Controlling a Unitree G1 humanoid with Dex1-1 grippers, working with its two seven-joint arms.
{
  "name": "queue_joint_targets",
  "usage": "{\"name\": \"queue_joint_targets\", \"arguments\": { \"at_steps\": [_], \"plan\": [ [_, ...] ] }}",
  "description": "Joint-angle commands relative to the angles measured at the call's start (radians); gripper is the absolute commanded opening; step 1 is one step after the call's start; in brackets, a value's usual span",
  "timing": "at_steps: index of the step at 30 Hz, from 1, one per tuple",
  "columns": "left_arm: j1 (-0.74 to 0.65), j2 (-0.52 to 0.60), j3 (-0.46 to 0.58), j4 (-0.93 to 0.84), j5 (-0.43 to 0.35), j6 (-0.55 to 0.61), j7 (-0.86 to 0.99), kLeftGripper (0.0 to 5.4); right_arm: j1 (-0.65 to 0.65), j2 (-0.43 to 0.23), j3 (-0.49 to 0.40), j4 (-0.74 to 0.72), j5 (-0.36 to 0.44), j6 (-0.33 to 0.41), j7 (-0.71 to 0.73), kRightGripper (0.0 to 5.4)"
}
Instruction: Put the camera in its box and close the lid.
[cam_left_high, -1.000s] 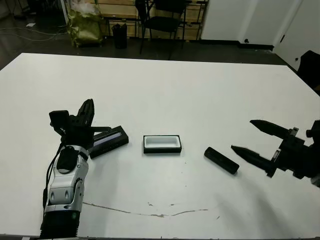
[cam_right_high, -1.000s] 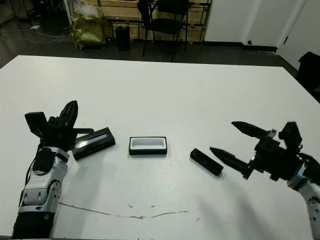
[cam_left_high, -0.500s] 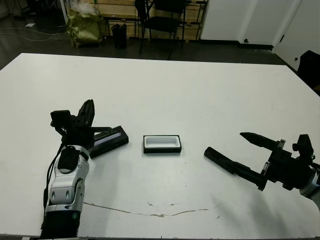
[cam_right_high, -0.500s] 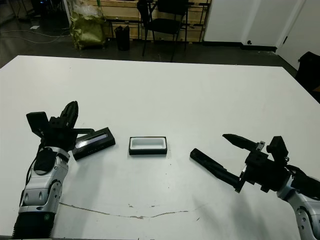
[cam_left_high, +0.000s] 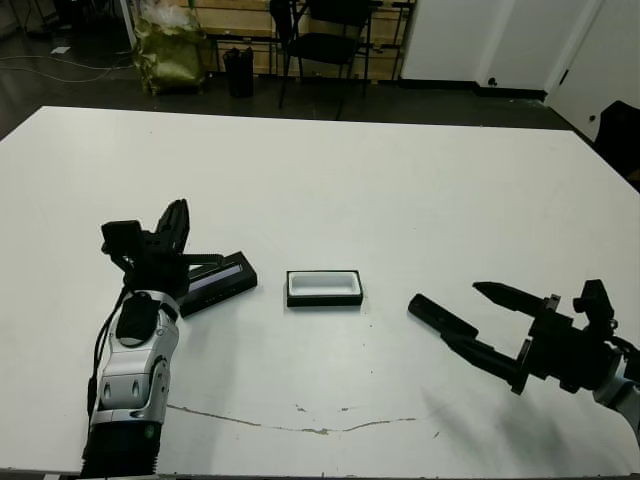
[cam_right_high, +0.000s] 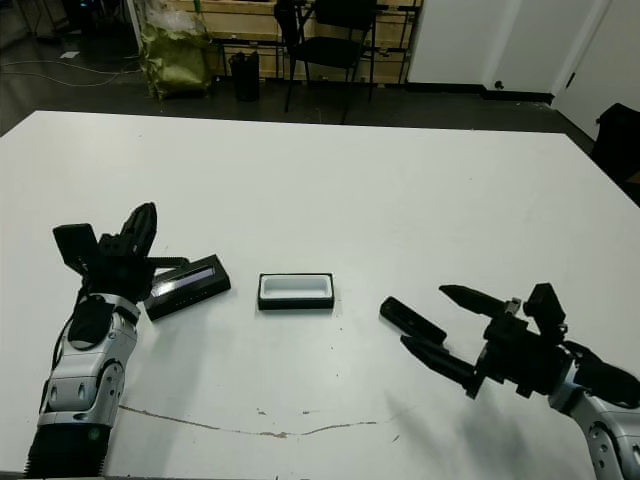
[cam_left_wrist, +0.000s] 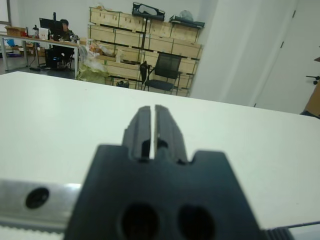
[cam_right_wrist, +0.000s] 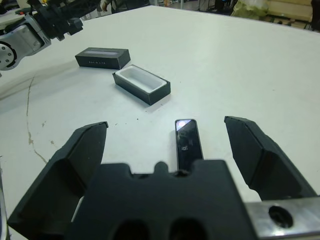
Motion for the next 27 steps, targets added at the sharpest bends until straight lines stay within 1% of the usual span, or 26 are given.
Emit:
{"name": "queue_joint_targets", "arguments": {
  "at_steps": [1,3,6,9,11,12,14,17,20,27],
  "plan": [
    [0.010,0.003,0.001,0.003,0.000,0.016,0.004,0.00,-0.001,-0.008,0.007,0.022,-0.024,0.002,-0.006,5.39],
    [0.011,0.005,0.000,0.002,0.002,0.018,0.005,0.00,-0.005,-0.009,0.010,0.033,-0.023,0.022,-0.008,5.39],
    [0.008,0.005,-0.001,0.008,0.003,0.011,0.001,0.00,-0.009,-0.011,0.016,0.047,-0.032,0.024,-0.007,5.39],
    [0.007,0.005,-0.001,0.012,0.002,0.006,0.000,0.00,-0.013,-0.031,0.021,0.019,-0.042,0.062,-0.023,5.10],
    [0.007,0.006,-0.002,0.014,0.003,0.002,-0.002,0.00,-0.016,-0.031,0.021,0.018,-0.049,0.050,-0.020,4.68],
    [0.007,0.007,-0.002,0.014,0.006,0.000,-0.001,0.00,-0.019,-0.032,0.024,0.022,-0.053,0.052,-0.020,4.65],
    [0.007,0.006,-0.003,0.011,0.007,0.002,0.001,0.00,-0.026,-0.040,0.029,0.021,-0.057,0.082,-0.029,4.78],
    [0.007,0.007,0.000,0.005,-0.001,0.015,-0.001,0.00,-0.036,-0.042,0.034,0.028,-0.061,0.096,-0.032,5.39],
    [0.006,0.007,0.001,0.007,0.000,0.012,0.001,0.00,-0.050,-0.047,0.042,0.031,-0.063,0.131,-0.037,5.39],
    [0.008,0.004,0.000,0.007,0.002,0.010,0.005,0.00,-0.072,-0.060,0.060,0.017,-0.079,0.185,-0.053,5.39]
  ]
}}
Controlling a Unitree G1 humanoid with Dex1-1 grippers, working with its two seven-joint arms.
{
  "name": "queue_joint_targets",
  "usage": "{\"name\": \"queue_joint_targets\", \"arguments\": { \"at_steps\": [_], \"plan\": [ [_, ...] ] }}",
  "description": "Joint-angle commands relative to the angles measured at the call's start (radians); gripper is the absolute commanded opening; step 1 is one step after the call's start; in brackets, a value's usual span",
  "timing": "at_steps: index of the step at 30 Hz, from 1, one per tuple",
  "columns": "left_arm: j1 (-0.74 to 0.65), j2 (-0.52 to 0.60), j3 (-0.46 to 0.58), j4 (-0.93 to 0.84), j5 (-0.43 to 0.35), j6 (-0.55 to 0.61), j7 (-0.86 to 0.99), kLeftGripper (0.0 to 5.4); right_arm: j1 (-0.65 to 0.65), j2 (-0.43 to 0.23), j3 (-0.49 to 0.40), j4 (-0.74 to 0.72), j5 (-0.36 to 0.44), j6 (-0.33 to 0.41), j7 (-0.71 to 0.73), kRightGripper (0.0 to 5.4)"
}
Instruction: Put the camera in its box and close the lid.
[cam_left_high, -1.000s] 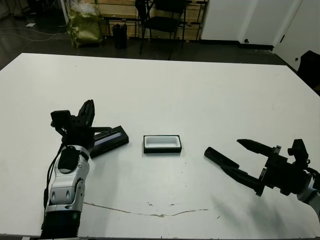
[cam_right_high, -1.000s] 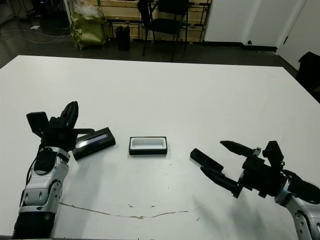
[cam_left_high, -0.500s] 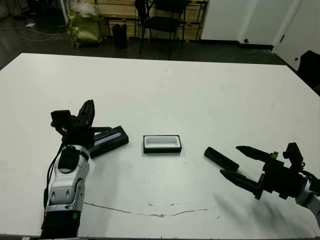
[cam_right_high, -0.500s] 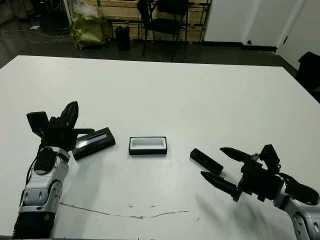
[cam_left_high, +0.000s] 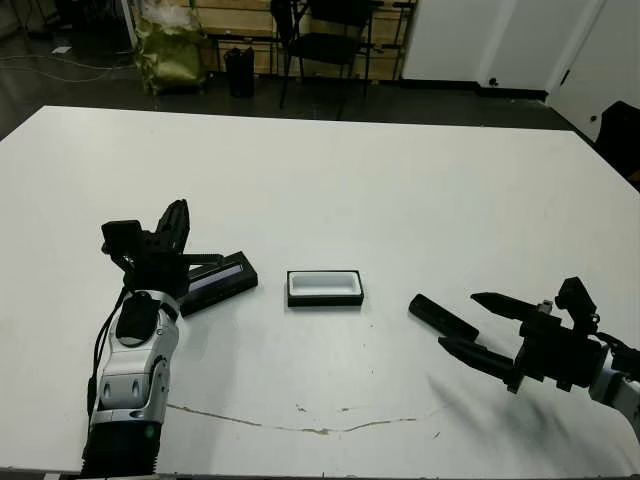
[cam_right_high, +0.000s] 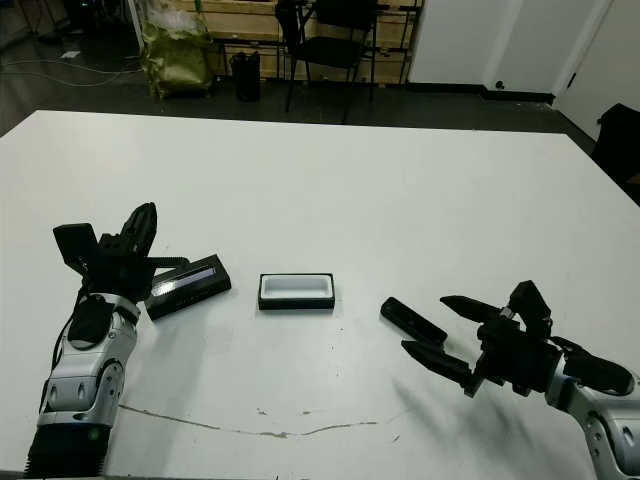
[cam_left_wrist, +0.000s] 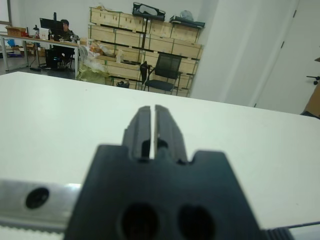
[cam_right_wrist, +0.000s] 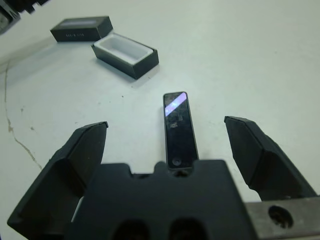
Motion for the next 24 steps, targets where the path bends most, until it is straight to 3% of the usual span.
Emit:
{"name": "queue_joint_targets", "arguments": {
  "at_steps": [1,15,24],
  "plan": [
    [0.008,0.004,0.000,0.008,0.004,0.010,0.005,0.00,-0.016,-0.021,0.014,-0.006,-0.015,0.045,-0.020,5.39],
    [0.011,0.004,-0.002,0.008,0.015,0.003,0.012,0.00,-0.035,-0.002,0.054,0.048,-0.058,-0.011,-0.008,5.39],
    [0.011,0.000,0.002,0.010,0.006,0.002,0.009,0.00,-0.044,0.015,0.065,0.081,-0.087,-0.046,-0.017,4.89]
  ]
}}
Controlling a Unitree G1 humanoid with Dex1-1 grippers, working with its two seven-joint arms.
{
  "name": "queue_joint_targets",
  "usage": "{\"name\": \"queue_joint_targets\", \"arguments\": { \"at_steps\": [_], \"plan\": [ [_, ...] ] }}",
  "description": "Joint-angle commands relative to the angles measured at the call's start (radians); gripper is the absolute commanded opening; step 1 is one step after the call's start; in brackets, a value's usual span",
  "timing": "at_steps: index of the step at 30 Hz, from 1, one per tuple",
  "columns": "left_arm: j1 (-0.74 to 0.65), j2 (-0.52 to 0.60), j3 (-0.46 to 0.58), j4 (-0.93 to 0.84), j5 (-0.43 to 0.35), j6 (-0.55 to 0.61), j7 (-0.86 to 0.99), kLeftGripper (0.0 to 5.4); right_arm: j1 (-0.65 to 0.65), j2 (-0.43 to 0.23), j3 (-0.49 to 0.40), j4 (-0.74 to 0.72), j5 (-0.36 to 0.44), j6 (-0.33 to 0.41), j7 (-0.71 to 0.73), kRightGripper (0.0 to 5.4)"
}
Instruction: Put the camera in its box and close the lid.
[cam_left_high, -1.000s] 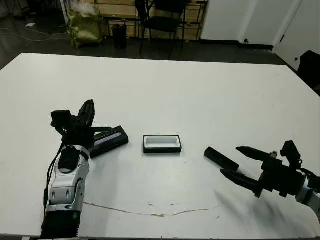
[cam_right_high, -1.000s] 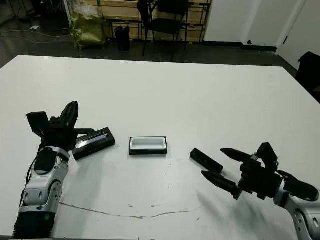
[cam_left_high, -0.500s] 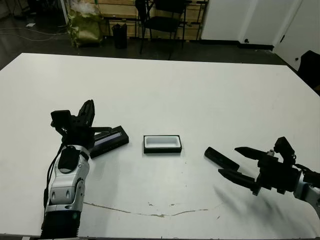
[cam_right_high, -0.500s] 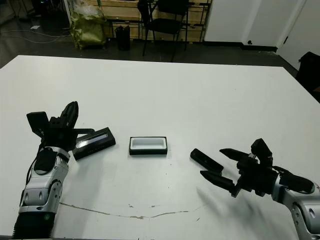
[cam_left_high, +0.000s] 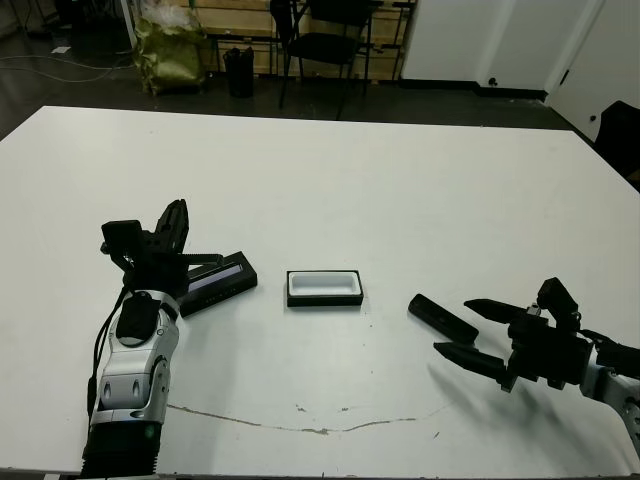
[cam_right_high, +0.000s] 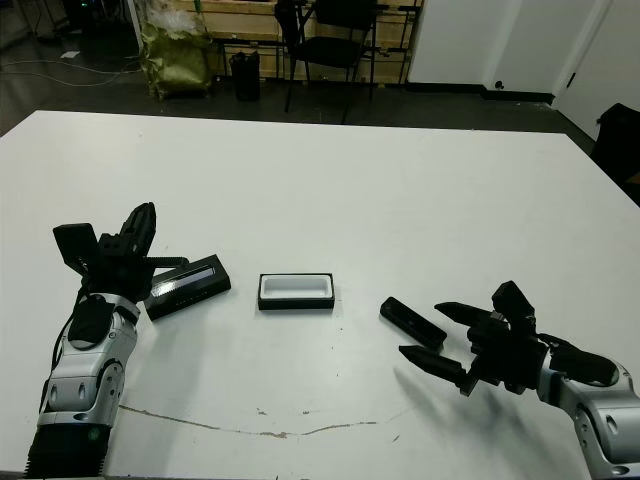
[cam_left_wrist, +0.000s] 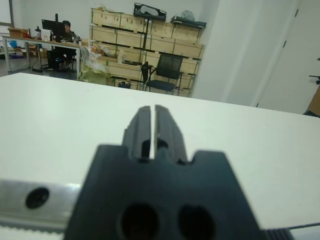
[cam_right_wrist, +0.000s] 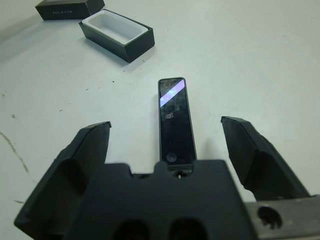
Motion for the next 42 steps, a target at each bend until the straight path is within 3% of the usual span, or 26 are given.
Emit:
{"name": "queue_joint_targets", "arguments": {
  "at_steps": [1,8,12,16,20,24,28,33,37,42],
  "plan": [
    [0.011,0.000,0.003,0.011,-0.005,0.005,0.001,0.00,-0.013,0.014,0.007,0.039,-0.007,-0.006,-0.004,4.80],
    [0.011,0.003,0.002,0.013,-0.001,0.000,-0.001,0.00,-0.011,0.024,0.015,0.060,-0.027,-0.036,-0.005,3.28],
    [0.011,0.005,0.001,0.013,-0.001,0.003,-0.001,0.00,-0.011,0.028,0.018,0.076,-0.035,-0.072,0.002,2.94],
    [0.010,0.002,0.004,0.015,-0.008,-0.001,-0.003,0.00,-0.016,0.035,0.019,0.103,-0.032,-0.097,0.015,2.20],
    [0.014,0.006,-0.001,0.007,0.005,0.006,0.004,0.00,-0.024,0.033,0.029,0.124,-0.040,-0.101,0.024,2.38],
    [0.014,0.007,-0.002,0.000,0.011,0.014,0.010,0.00,-0.030,0.027,0.029,0.122,-0.025,-0.062,0.031,2.97],
    [0.014,0.005,-0.001,0.006,0.012,0.007,0.012,0.00,-0.030,0.021,0.036,0.116,-0.038,-0.069,0.038,2.78],
    [0.013,0.006,-0.001,0.003,0.010,0.014,0.012,0.00,-0.035,0.026,0.045,0.146,-0.049,-0.079,0.049,2.92],
    [0.015,0.004,0.000,0.001,0.007,0.011,0.011,0.00,-0.027,0.022,0.046,0.112,-0.061,-0.047,0.017,2.42],
    [0.014,0.004,0.000,0.005,0.012,0.004,0.012,0.00,-0.006,0.043,0.042,0.108,-0.087,-0.090,-0.032,1.27]
  ]
}}
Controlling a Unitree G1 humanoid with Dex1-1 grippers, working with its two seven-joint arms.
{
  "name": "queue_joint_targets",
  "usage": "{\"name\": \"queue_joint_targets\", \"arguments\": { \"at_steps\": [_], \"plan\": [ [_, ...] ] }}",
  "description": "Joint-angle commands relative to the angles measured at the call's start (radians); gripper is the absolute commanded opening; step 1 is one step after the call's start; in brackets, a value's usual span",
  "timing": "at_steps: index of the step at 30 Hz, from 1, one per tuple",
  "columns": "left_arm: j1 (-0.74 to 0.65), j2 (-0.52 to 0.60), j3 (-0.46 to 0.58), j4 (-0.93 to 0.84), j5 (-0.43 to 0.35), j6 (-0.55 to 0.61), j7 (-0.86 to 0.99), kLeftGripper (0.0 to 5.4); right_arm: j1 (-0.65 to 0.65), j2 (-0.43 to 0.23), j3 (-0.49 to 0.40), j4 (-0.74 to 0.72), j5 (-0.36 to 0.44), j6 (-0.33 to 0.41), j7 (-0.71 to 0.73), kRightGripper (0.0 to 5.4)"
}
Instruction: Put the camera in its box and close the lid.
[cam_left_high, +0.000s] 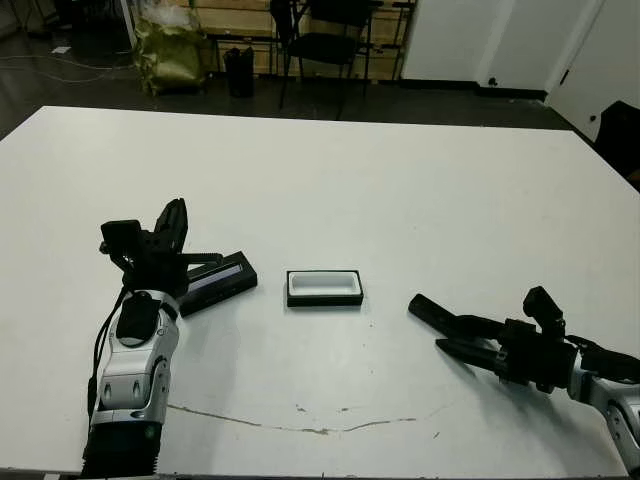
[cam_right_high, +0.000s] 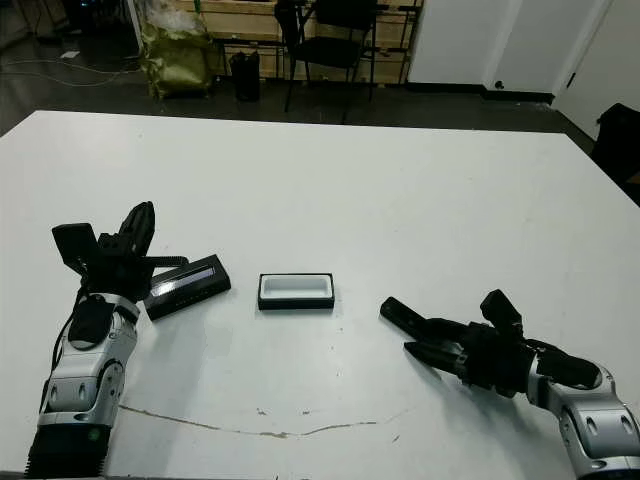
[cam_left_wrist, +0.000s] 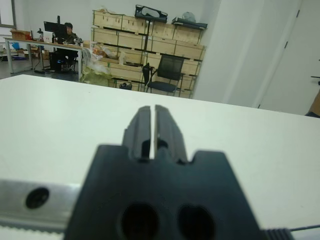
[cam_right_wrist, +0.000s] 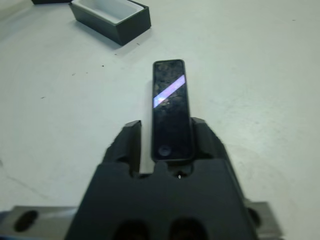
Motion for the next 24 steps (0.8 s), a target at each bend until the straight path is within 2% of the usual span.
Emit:
{"name": "queue_joint_targets", "arguments": {
  "at_steps": [1,3,5,9,15,19,22,24],
  "plan": [
    [0.013,0.004,0.002,0.007,0.000,0.011,0.003,0.00,0.019,0.012,0.003,0.006,-0.030,-0.028,-0.036,1.06],
    [0.013,0.005,0.002,0.013,0.000,0.002,0.000,0.00,0.027,0.027,-0.005,0.016,-0.028,-0.071,-0.047,0.75],
    [0.014,0.004,0.002,0.013,0.003,0.000,0.002,0.00,0.030,0.028,-0.005,0.020,-0.033,-0.098,-0.053,0.67],
    [0.013,0.001,0.005,0.007,-0.011,0.015,0.001,0.00,0.031,0.018,0.000,0.008,-0.049,-0.098,-0.067,0.67],
    [0.012,0.006,0.000,0.007,0.003,0.014,0.008,0.00,0.020,0.029,-0.015,0.033,-0.026,-0.107,-0.059,0.67],
    [0.012,0.006,0.001,0.004,0.002,0.021,0.009,0.00,-0.016,0.047,-0.044,0.079,-0.028,-0.177,-0.077,0.67],
    [0.012,0.003,0.002,0.008,-0.001,0.013,0.008,0.00,-0.078,0.042,-0.066,0.111,-0.009,-0.175,-0.071,0.67],
    [0.013,0.005,-0.001,0.008,0.004,0.012,0.009,0.00,-0.133,0.028,-0.071,0.123,0.000,-0.134,-0.060,0.67]
  ]
}}
